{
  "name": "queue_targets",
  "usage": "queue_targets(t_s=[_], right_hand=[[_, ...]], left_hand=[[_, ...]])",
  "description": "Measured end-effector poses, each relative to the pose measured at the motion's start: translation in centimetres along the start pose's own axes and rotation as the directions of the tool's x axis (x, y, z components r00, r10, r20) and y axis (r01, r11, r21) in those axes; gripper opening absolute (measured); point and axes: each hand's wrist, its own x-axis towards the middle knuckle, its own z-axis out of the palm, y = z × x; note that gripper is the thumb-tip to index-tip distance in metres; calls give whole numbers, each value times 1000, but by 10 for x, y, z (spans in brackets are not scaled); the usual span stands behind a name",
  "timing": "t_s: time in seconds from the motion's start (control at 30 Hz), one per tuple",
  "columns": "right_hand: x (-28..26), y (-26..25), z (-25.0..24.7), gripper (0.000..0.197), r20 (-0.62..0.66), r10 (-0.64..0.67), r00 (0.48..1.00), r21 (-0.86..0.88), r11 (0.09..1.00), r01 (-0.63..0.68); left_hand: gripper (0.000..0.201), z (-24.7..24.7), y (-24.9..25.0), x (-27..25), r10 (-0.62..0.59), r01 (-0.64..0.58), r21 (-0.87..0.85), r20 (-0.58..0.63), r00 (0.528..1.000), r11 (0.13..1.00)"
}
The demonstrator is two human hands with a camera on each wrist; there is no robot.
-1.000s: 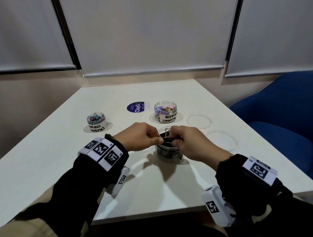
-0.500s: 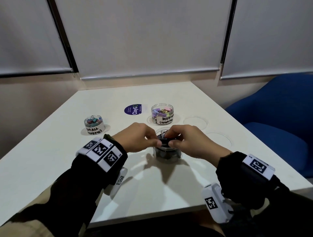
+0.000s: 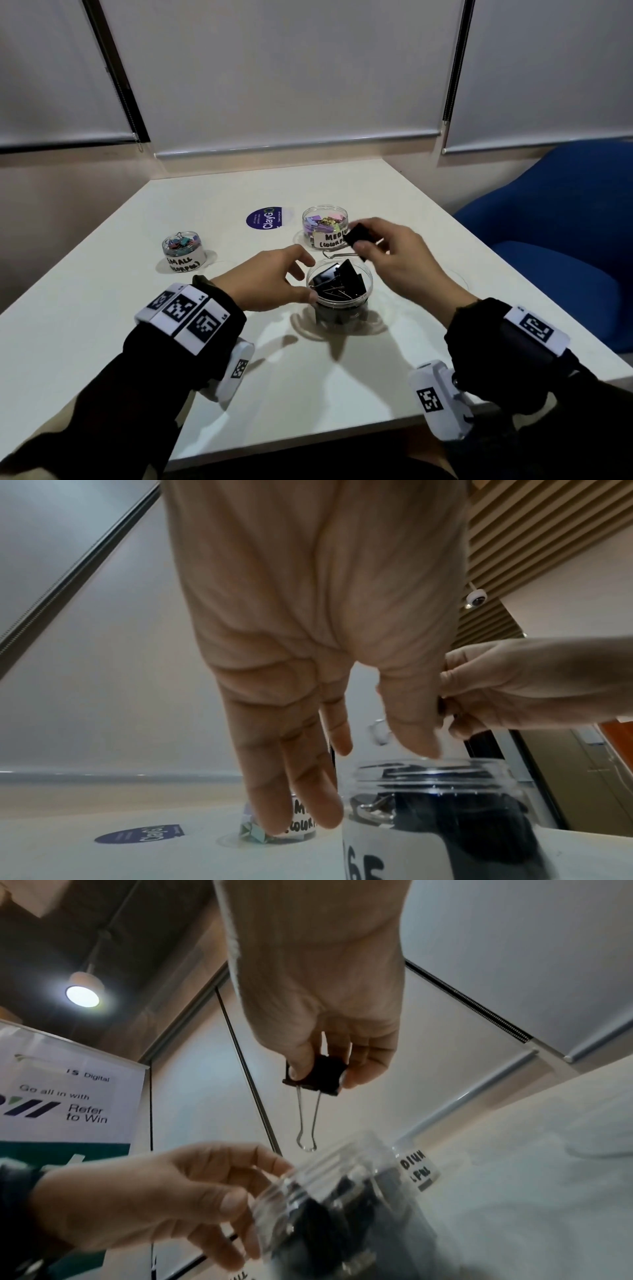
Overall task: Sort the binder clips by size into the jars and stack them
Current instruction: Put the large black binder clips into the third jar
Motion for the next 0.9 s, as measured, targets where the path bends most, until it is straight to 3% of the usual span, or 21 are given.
queue_targets(t_s=[0.07,0.23,0.43,0.63,0.77,0.9], right_hand=[[7,-2,-7,34,-8,20,1000,24,1000,-19],[24,-10,-5,30,242,66,968,55,995,-81],[36,-25,13,26,459,118,881,-281,960,17],[30,-22,22,23,388,37,921,-337,936,104],[32,-20,11,28,246,8,969,-178,983,37],[32,-16,4,27,249,54,967,-260,965,13]], left_hand=[[47,0,-2,1,-5,5,3,-2,1000,1000],[35,6,-4,3,-10,11,-68,15,1000,998],[34,10,-6,3,-20,22,-84,24,1000,996],[38,15,-8,1,21,-24,-52,-61,998,998],[24,18,-2,5,45,-58,-114,-119,992,992],[26,19,6,9,53,-59,-39,-136,989,997]])
